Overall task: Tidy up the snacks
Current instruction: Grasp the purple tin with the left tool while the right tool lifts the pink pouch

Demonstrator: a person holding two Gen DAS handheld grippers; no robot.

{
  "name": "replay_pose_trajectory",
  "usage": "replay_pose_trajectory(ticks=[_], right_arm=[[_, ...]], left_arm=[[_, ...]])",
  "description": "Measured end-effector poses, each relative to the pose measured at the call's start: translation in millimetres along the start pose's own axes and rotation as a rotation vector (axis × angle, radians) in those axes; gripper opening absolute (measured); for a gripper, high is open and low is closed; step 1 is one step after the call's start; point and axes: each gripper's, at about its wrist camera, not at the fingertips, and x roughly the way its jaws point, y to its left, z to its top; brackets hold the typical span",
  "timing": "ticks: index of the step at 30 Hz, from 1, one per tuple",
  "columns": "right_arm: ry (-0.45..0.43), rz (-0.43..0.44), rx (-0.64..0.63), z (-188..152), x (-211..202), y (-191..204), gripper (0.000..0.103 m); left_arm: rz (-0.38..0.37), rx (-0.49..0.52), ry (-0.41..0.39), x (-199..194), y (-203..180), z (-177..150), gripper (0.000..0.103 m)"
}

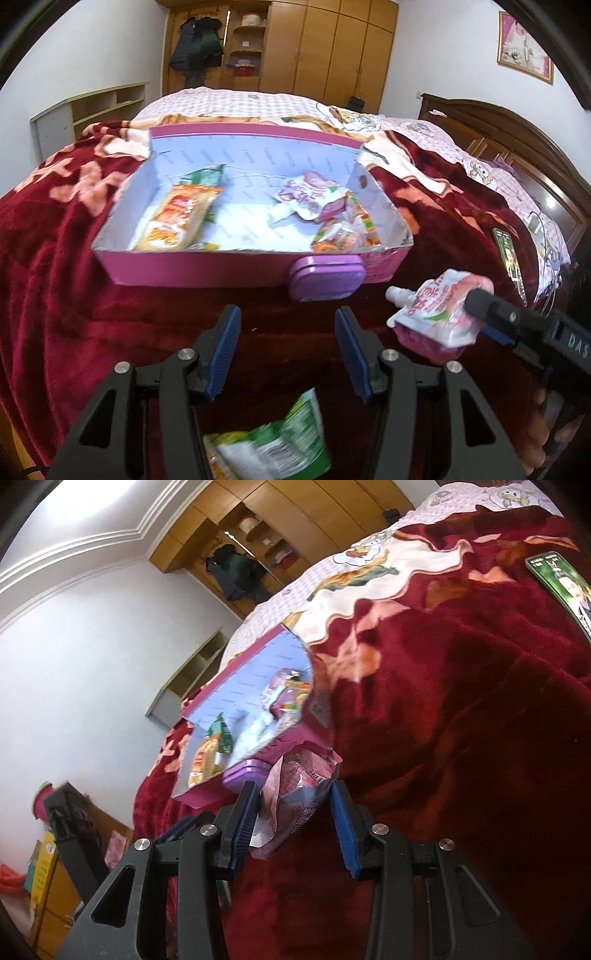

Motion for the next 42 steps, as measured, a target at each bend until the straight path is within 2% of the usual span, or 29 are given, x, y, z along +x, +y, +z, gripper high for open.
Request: replay_pose_trajectory(ticks=[6,11,19,25,29,31,37,42], right_arm=[[0.016,0.005,0.000,-2.9,4.7,-6.0,0.041],[0.022,-0.012,-0.012,-5.9,7.7,-8.8,0.040],[0.027,0.002,-0.037,-8.0,10.8,-11.4,0.040],[0.041,0.024,-0.032,-9.0,11.6,-14.9,0.040],[0.046,0.032,-0.030,-10.2,12.7,-15.6,0.040],[0.047,0.039,-0.021,-10.5,13.0,-16.9,0.040],[0.036,0.061,0.004,-10.6,11.0,-19.2,0.040],[0.029,0.109,0.016,-11.5,6.9,-16.4,0.039]], left_arm=[[-0.013,-0.002,0.030,22.5,-13.2,4.2,0.064],[-0.006,-0.047,0.052,41.0,-14.2,6.0,0.064],[-0.007,-0.122,0.034,49.5,-17.3,9.2,0.071],[0.048,-0.167,0.048,63.7,-21.4,10.8,0.072],[0.055,-0.182,0.032,62.1,-20.0,8.7,0.070],[0.056,-0.186,0.026,60.3,-19.7,8.5,0.065],[0.042,-0.170,0.004,49.8,-17.2,5.2,0.065],[0.063,-0.147,-0.005,37.0,-12.4,0.6,0.065]])
